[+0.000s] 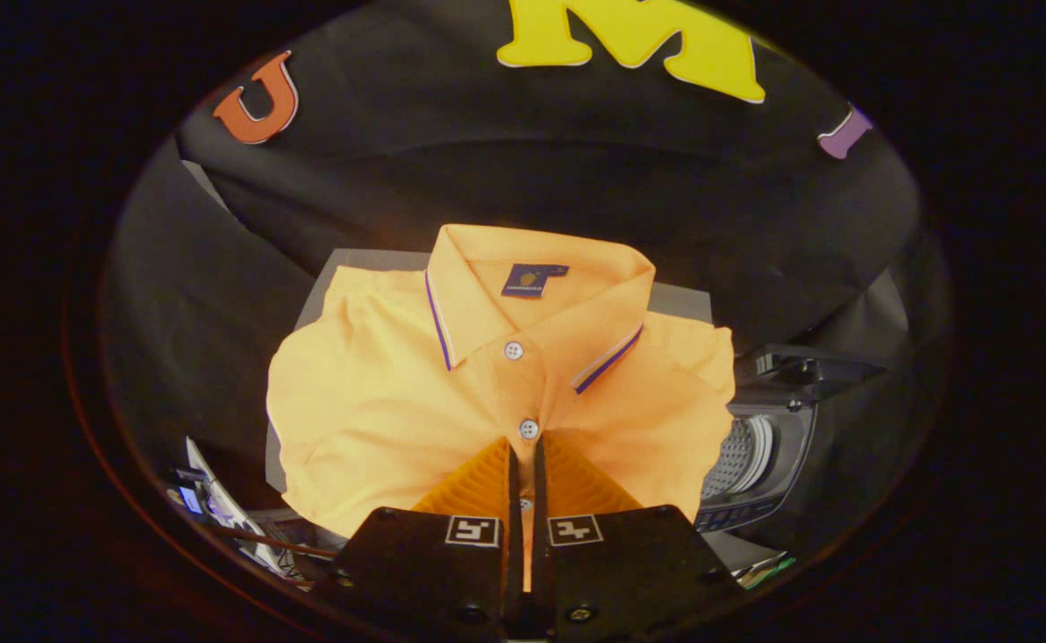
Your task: Put the clothes into the washing machine and then close the washing machine lid.
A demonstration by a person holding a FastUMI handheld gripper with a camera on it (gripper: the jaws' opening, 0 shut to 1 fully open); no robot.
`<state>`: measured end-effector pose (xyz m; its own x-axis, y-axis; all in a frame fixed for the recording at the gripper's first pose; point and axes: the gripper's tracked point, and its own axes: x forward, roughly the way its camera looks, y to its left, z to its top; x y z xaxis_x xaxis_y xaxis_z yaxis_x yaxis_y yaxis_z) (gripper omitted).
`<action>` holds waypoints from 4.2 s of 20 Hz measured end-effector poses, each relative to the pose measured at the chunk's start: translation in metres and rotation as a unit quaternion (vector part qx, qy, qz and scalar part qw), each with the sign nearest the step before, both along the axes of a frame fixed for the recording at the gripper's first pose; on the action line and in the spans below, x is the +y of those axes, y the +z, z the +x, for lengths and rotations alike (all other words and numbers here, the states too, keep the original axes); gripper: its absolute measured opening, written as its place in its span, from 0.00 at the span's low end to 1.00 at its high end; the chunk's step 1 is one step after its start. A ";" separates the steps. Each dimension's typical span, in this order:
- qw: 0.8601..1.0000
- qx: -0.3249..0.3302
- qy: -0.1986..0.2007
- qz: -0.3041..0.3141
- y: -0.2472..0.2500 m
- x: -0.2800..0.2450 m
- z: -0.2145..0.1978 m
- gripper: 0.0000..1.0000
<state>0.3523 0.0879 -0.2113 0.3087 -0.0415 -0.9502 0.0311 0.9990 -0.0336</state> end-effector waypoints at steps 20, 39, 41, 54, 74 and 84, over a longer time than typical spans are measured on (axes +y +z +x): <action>0.992 -0.086 -0.094 0.010 0.017 0.003 0.012 0.07; 0.983 -0.126 -0.122 0.050 0.055 -0.070 0.018 0.06; 0.983 -0.129 -0.121 0.050 0.055 -0.078 0.018 0.06; 0.985 -0.100 -0.130 0.060 0.026 -0.109 0.013 0.06; 0.993 -0.016 -0.109 0.033 -0.067 -0.127 0.027 0.07; 0.997 -0.020 -0.067 0.010 -0.059 -0.125 0.046 0.11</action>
